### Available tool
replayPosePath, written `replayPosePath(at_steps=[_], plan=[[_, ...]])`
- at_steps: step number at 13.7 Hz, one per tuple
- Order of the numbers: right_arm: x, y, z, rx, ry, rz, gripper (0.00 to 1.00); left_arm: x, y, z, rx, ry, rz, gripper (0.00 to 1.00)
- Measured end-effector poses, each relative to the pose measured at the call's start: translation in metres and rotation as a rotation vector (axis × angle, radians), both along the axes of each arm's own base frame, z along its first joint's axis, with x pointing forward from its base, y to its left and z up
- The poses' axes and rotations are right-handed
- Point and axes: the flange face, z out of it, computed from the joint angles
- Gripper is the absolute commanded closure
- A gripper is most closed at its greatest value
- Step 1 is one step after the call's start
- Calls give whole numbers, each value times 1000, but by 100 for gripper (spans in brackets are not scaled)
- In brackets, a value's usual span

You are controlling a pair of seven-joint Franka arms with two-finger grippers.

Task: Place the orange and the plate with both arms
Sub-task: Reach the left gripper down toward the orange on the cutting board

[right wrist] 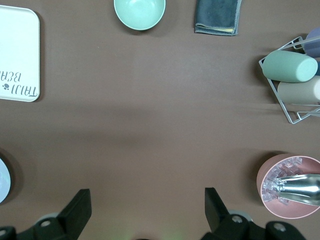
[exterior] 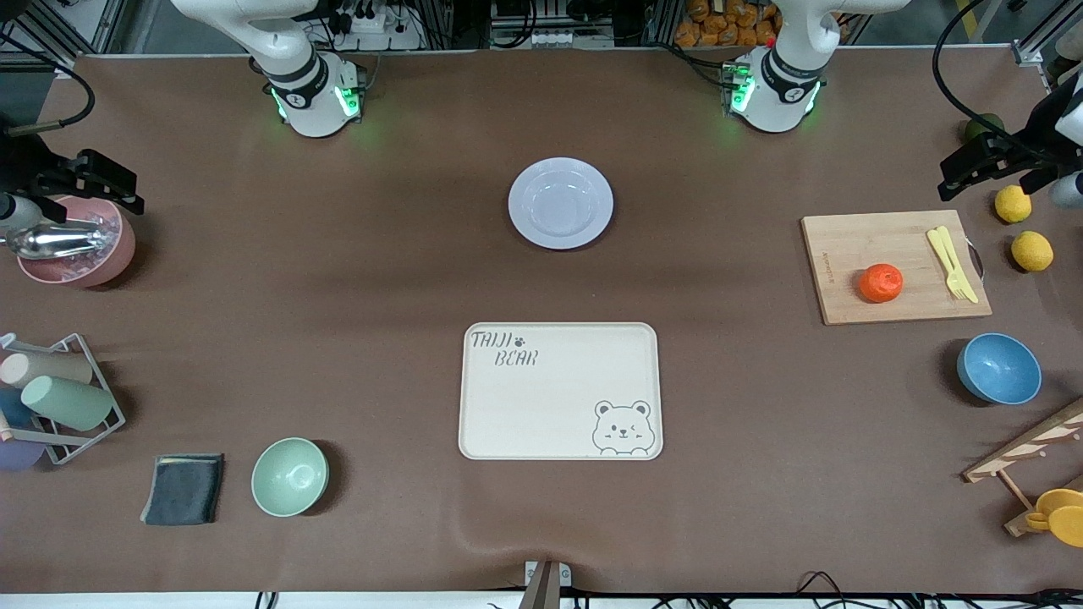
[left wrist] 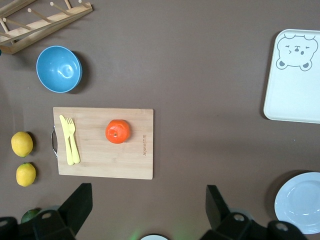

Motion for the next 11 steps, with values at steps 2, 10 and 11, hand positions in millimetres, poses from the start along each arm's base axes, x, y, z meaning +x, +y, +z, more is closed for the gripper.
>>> replayPosePath(at_steps=[2, 10, 11], plan=[[0, 0, 1, 0, -2, 0, 0, 0, 0, 0, 0, 0, 0, 0], [0, -5, 12, 0, -21, -10, 0, 17, 13, -34, 6, 59, 27, 0], [0, -6, 12, 0, -21, -11, 0, 21, 21, -46, 6, 71, 42, 0]])
